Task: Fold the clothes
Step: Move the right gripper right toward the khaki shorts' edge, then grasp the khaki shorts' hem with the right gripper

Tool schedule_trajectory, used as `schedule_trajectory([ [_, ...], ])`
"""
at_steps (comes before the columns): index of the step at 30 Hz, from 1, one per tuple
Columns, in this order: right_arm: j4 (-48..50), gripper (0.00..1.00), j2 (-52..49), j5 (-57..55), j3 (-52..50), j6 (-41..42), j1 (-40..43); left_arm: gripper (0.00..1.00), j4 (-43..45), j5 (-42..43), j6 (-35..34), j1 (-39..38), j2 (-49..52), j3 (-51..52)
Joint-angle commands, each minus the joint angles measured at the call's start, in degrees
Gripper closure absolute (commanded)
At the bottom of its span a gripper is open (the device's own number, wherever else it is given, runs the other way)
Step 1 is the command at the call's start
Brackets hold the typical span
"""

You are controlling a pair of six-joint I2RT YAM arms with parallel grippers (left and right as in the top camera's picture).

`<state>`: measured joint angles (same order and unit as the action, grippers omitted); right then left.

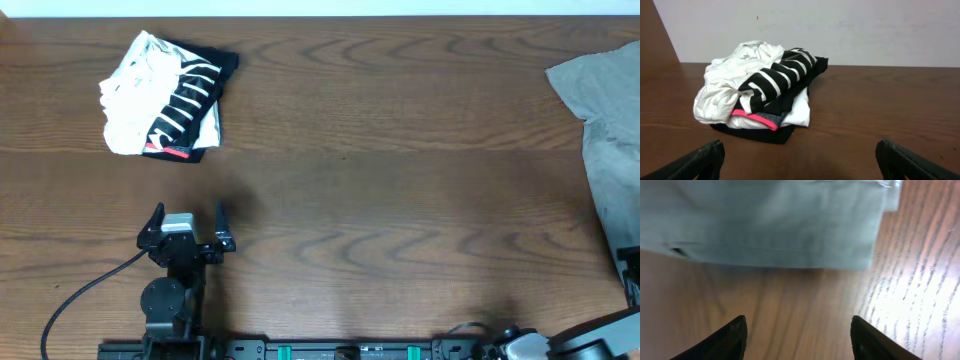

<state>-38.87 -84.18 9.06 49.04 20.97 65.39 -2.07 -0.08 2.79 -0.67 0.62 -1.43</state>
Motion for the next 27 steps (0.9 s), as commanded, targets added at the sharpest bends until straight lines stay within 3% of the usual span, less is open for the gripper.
schedule_trajectory([
  [1,0.31,0.32,-1.36,-0.02,-0.26,2.91,2.51,0.02,-1.99,-1.51,-0.66,-0.28,-0.39,1.16],
  [10,0.98,0.28,-3.52,0.63,-0.31,6.69,8.15,0.02,-1.99,-1.51,-0.66,-0.28,-0.39,1.16],
  [27,10.21,0.28,-4.96,0.17,-4.04,10.27,8.59,0.02,-1.99,-1.49,-0.68,-0.28,-0.39,1.16],
])
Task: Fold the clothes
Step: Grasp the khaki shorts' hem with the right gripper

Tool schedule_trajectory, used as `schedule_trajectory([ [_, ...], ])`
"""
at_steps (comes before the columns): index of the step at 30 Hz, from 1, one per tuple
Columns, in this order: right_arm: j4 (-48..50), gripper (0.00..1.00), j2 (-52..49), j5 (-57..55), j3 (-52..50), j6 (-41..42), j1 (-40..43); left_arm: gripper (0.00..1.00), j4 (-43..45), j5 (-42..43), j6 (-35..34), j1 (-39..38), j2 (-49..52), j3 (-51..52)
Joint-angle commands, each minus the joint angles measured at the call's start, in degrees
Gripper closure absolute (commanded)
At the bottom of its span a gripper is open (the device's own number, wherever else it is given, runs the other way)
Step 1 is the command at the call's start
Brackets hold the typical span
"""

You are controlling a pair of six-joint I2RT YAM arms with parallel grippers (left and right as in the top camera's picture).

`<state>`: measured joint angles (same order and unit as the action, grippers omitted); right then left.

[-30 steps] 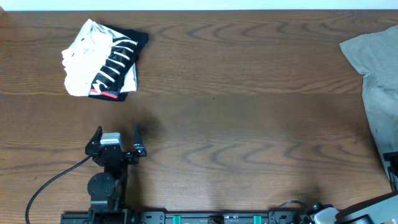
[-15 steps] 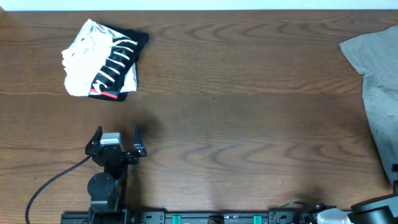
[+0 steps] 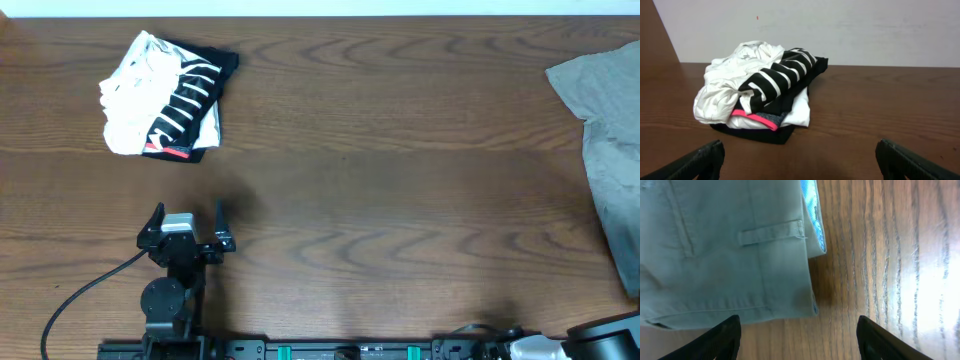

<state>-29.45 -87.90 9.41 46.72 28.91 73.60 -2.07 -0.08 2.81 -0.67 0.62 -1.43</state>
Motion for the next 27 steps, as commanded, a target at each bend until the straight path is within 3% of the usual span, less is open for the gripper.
schedule_trajectory([
  [1,2.01,0.29,-1.57,-0.15,-2.51,2.62,0.37,0.02,-1.99,-1.49,-0.68,-0.28,-0.39,1.16],
  [15,12.83,0.36,-9.35,2.29,-6.34,4.55,0.20,0.02,-1.99,-1.49,-0.68,-0.28,-0.39,1.16],
  [27,15.17,0.57,-11.76,11.91,-6.34,4.48,0.20,0.02,-1.99,-1.51,-0.70,-0.28,-0.39,1.16],
])
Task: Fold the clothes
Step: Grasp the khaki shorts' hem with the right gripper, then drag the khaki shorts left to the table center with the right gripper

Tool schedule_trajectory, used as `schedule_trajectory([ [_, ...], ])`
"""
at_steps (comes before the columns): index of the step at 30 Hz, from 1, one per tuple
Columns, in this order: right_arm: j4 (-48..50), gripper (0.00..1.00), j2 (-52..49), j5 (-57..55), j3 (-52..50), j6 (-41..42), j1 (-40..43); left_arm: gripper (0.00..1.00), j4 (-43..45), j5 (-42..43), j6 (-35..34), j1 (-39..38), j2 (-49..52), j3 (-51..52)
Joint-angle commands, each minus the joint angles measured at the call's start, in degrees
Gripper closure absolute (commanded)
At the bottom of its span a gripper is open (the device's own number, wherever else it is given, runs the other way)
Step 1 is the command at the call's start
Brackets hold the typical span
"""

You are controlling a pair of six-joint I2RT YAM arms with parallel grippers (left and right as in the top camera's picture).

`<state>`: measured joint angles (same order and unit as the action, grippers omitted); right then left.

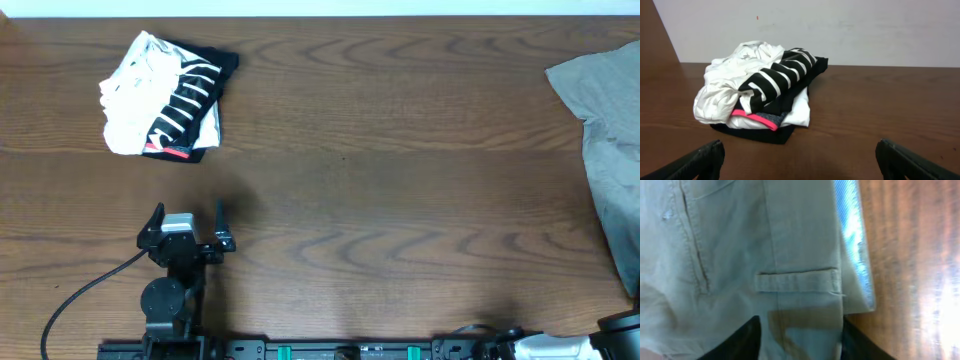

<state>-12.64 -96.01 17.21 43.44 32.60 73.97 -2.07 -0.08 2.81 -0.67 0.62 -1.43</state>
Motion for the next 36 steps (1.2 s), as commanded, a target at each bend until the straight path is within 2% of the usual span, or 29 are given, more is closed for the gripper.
schedule_trajectory([
  [1,-1.51,0.59,-3.65,4.72,-3.04,0.79,-0.17,0.02,-1.99,-1.51,-0.68,-0.28,-0.39,1.16],
  [5,-1.16,0.67,-3.63,7.39,-3.04,0.79,-0.17,0.02,-1.99,-1.49,-0.70,-0.28,-0.39,1.16],
  [14,-1.03,0.98,1.22,14.29,-2.95,-0.09,-0.57,0.02,-2.01,-1.49,-0.70,-0.28,-0.39,1.16],
  [18,-2.71,0.99,7.10,14.71,-2.95,-0.48,-3.06,0.02,-2.01,-1.49,-0.70,-0.28,-0.39,1.16],
  [23,-5.73,0.98,13.66,14.51,-2.95,-1.20,-10.47,0.02,-1.99,-1.51,-0.70,-0.28,-0.39,1.16],
  [30,-9.16,0.98,15.15,13.62,-3.19,-0.85,-25.88,0.02,-2.01,-1.49,-0.70,-0.28,-0.39,1.16],
  [36,-7.67,0.98,14.75,7.37,-3.61,6.71,-44.19,0.02,-2.01,-1.51,-0.68,-0.28,-0.39,1.16],
])
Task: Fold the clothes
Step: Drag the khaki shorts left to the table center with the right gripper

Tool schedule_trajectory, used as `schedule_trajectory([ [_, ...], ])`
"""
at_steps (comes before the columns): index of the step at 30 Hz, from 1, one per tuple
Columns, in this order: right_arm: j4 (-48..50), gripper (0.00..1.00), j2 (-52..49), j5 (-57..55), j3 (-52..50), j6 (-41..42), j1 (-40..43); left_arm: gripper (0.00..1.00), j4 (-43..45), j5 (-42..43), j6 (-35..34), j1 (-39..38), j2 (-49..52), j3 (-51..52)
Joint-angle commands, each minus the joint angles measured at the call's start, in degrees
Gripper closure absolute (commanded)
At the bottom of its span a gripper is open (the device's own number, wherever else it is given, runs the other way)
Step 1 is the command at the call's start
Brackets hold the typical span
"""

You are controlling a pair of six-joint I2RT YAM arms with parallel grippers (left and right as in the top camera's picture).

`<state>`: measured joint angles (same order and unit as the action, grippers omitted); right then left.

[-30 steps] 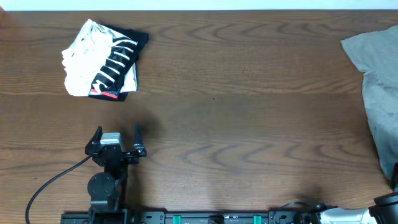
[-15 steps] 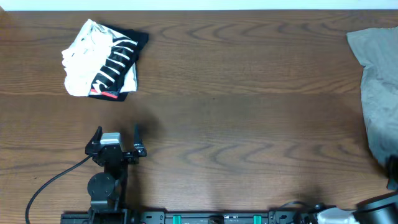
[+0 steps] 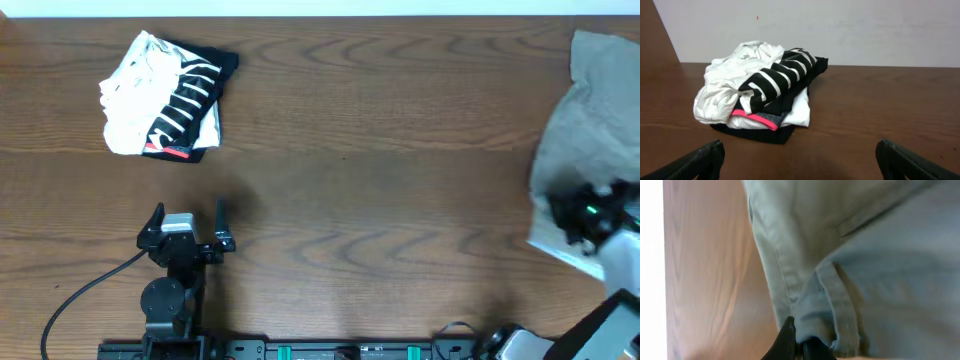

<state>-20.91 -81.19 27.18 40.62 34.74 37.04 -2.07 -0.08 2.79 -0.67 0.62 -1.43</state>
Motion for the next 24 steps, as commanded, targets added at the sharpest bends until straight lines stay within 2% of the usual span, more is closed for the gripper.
schedule_trajectory([
  [1,1.44,0.98,-0.22,-4.00,-0.79,6.40,-11.02,0.02,-1.99,-1.51,-0.66,-0.28,-0.39,1.18],
  [5,7.80,0.97,-1.53,-9.92,-0.83,14.43,-26.18,0.02,-2.01,-1.51,-0.66,-0.28,-0.39,1.16],
  [11,24.37,0.98,-6.86,-18.49,-0.81,26.38,-47.30,0.02,-1.99,-1.49,-0.68,-0.28,-0.39,1.16],
  [19,63.82,0.95,-20.35,-28.37,-0.11,29.53,-68.89,0.02,-1.99,-1.49,-0.68,-0.28,-0.39,1.16],
  [22,71.14,0.89,-24.81,-32.37,1.64,29.51,-73.24,0.02,-1.99,-1.49,-0.66,-0.28,-0.39,1.16],
  [23,71.87,0.83,-25.88,-33.33,2.25,29.51,-74.10,0.02,-2.01,-1.51,-0.68,-0.28,-0.39,1.18],
  [24,71.97,0.70,-26.86,-34.05,2.99,29.51,-74.86,0.02,-1.99,-1.51,-0.68,-0.28,-0.39,1.16],
])
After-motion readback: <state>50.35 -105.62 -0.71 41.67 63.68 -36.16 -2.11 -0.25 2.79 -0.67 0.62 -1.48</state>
